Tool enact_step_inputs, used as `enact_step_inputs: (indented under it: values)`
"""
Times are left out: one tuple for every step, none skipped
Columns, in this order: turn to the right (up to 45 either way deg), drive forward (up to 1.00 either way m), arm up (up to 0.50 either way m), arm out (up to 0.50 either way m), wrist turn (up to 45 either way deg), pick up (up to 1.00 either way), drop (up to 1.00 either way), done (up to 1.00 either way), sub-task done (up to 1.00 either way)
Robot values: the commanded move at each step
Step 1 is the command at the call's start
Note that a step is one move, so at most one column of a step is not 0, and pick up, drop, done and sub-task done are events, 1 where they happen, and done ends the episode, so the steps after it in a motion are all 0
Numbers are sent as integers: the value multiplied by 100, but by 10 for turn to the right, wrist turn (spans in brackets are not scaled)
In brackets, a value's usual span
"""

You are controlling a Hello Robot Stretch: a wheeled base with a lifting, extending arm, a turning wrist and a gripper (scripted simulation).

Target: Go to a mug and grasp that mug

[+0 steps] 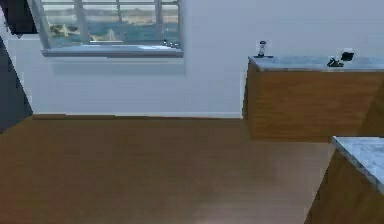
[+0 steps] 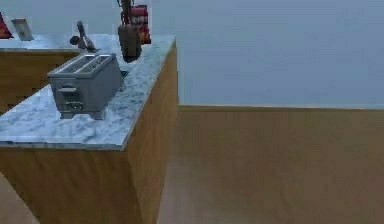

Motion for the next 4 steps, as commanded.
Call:
enact_step_inputs:
  values:
    - [0,100,0,0,0,0,0,0,0]
    - [450,0,0,0,0,0,0,0,0]
    - [240,0,0,0,0,0,0,0,0]
    - [0,100,0,0,0,0,0,0,0]
